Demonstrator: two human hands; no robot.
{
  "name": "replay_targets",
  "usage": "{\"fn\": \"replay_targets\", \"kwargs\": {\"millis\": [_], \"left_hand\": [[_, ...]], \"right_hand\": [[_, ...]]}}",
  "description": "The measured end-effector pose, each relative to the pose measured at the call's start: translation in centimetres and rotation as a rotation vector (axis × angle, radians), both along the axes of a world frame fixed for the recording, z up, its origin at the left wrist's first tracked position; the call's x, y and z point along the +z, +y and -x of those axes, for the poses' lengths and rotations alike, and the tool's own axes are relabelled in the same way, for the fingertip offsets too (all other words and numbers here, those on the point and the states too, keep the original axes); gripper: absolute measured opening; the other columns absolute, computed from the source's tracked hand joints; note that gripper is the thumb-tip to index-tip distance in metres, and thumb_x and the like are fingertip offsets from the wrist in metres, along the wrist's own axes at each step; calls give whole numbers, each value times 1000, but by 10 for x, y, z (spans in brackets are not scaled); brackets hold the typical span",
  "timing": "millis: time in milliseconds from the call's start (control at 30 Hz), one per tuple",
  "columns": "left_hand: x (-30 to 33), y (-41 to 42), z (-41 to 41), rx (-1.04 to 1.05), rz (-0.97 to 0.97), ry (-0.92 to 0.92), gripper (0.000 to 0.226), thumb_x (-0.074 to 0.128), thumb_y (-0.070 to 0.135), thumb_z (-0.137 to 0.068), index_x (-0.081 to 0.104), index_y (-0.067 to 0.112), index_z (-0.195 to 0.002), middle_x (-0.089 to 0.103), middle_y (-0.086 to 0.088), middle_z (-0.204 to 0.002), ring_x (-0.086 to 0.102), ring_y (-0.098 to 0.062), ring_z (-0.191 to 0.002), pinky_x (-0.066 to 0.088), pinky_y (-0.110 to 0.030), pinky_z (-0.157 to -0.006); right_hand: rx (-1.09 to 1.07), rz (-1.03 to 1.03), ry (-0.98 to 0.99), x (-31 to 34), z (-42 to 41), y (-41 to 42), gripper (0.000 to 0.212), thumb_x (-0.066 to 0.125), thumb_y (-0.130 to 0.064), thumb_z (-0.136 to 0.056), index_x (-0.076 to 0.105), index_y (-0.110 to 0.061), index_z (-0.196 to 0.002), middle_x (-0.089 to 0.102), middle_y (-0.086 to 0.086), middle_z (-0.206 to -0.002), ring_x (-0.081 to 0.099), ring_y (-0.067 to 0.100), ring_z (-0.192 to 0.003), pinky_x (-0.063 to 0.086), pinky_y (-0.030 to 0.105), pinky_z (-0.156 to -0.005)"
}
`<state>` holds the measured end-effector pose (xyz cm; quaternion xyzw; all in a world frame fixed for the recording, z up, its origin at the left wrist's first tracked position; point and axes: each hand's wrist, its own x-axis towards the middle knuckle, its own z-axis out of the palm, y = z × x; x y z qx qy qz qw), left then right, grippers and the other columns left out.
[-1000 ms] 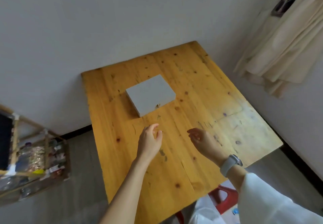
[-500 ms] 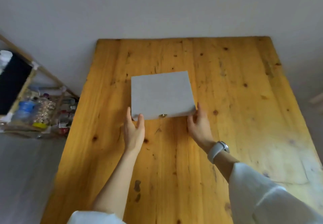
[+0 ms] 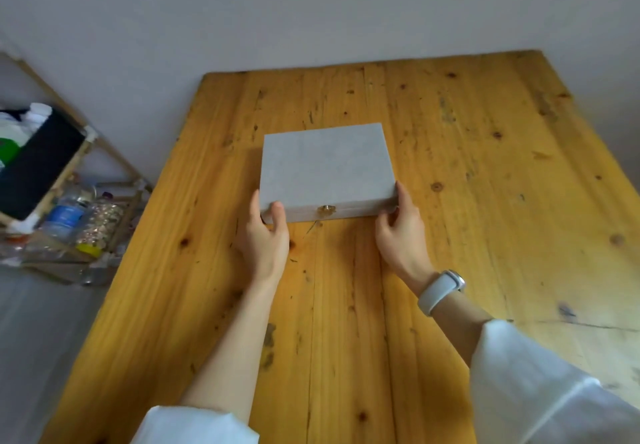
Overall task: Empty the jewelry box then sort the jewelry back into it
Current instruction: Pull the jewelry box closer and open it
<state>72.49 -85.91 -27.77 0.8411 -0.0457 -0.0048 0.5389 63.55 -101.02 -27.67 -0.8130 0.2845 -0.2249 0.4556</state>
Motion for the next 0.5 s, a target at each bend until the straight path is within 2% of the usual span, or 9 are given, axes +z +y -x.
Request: {"fn": "replay_targets", "kwargs": {"millis": [67, 133, 233, 300, 333, 400, 500], "left_hand": [[1, 10, 20, -18, -24, -14, 48, 44, 24, -97, 32, 9, -141, 51, -2, -125, 44, -9, -113, 28, -6, -79], [0, 22, 40, -27, -44, -15, 50, 46, 24, -96, 32, 9, -141, 53, -3, -125, 46, -15, -118, 29, -9, -84], [-10, 41, 60, -32, -56, -28, 55, 48, 33, -93, 32, 11, -141, 52, -6, -131, 46, -22, -123, 33, -33, -105], [-16, 50, 72, -35, -66, -56, 59, 49, 38, -92, 30, 13, -141, 51, -8, -133, 45, -24, -125, 34, -44, -105], [-17, 53, 77, -53, -60, -75, 60, 48, 38, -92, 28, 15, -143, 48, -7, -136, 43, -24, -127, 33, -46, -106], [-20, 57, 86, -97, -116, -159, 61, 46, 40, -91, 23, 20, -144, 39, -2, -144, 36, -20, -131, 26, -48, -109], [-23, 57, 87, -78, -301, -287, 55, 44, 38, -88, 33, 23, -141, 35, -3, -146, 34, -24, -131, 25, -52, -100]], "right_hand": [[3, 3, -8, -3, 18, 8, 54, 43, -4, -88, 28, -3, -140, 45, 13, -136, 42, 29, -124, 33, 30, -102], [4, 20, -18, -5, 37, 17, 54, 44, -5, -87, 30, -3, -139, 47, 13, -135, 44, 30, -122, 37, 38, -102], [20, 21, 5, -8, 64, 31, 55, 45, -6, -87, 29, -5, -140, 48, 11, -134, 44, 28, -121, 38, 35, -100], [50, 41, 26, -11, 79, 36, 56, 47, -7, -87, 29, -5, -140, 46, 11, -136, 42, 27, -124, 37, 33, -101], [53, 104, 25, -12, 85, 38, 56, 48, -6, -87, 30, -4, -139, 46, 12, -136, 42, 29, -124, 35, 33, -101], [20, 375, 16, -12, 90, 41, 57, 54, -4, -82, 34, 0, -136, 45, 18, -136, 40, 36, -125, 31, 41, -104], [122, 771, 51, -12, 87, 50, 63, 63, -9, -74, 39, -6, -132, 45, 19, -135, 40, 36, -127, 22, 55, -109]]}}
